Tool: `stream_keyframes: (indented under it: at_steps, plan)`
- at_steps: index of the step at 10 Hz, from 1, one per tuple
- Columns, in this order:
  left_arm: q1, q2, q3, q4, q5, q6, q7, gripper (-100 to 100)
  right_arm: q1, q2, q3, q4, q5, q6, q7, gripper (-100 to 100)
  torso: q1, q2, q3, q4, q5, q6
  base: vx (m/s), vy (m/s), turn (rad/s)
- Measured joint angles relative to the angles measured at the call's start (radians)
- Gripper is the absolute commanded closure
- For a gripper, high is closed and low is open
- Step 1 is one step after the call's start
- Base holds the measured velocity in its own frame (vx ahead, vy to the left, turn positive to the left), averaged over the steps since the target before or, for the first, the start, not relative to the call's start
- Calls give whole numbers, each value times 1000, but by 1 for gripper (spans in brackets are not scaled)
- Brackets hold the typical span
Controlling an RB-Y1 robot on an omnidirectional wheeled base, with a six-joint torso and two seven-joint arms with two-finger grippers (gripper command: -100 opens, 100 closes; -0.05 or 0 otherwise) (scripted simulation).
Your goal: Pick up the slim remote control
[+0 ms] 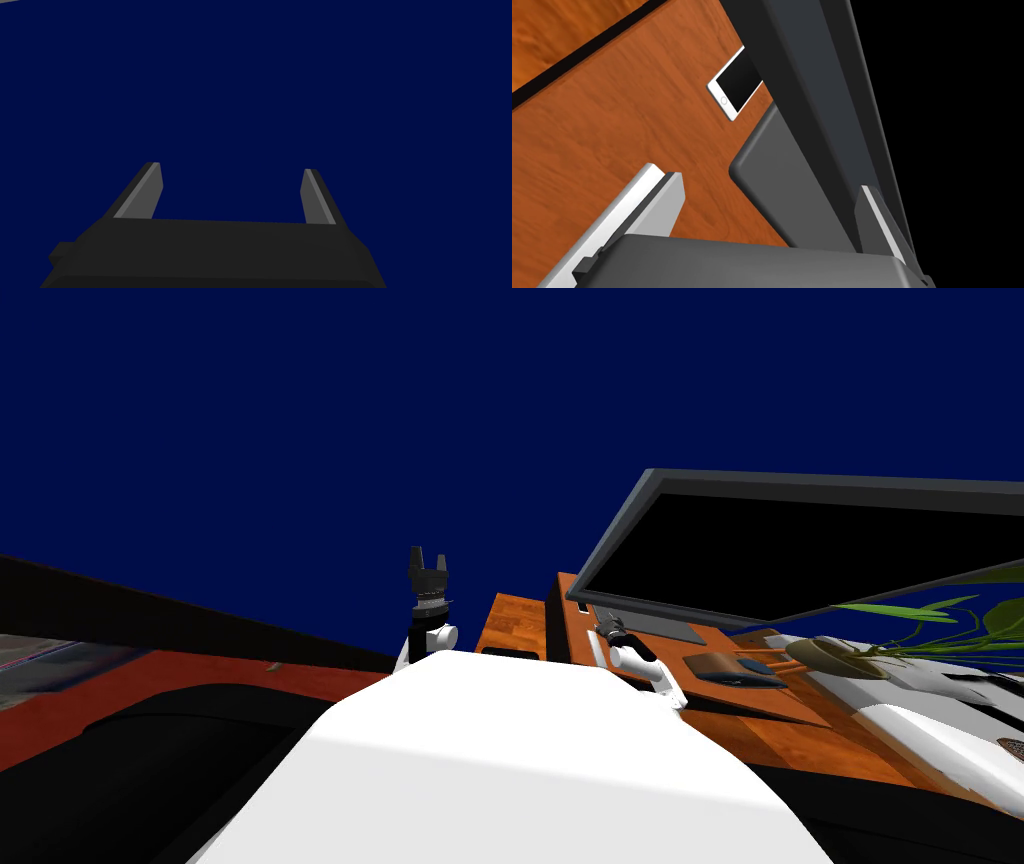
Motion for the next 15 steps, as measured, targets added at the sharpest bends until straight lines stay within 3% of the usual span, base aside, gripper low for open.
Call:
stream_keyframes:
  at_steps: [2,5,7,11,15]
  plan:
    - [0,0,0,0,0,0,0,0,4,-10,-14,56,-32,43,-17,-100,-3,-2,-1,0,-1,0,134,32,-75]
    - [0,0,0,0,0,0,0,0,1,-3,-37,84,-44,119,-37,-100,-4,3,2,1,-1,0,66,17,-46]
    - [0,0,0,0,0,0,0,0,-12,-15,-55,130,-70,176,-54,-100,-3,0,0,0,-1,0,114,21,-57]
    - [0,0,0,0,0,0,0,0,-29,-37,-86,268,-133,251,-76,-100,-5,-1,0,0,-1,0,118,8,-61]
    - [0,0,0,0,0,0,0,0,-25,-38,-124,325,-165,361,-111,-100,-5,-1,0,0,-1,0,116,-5,-56]
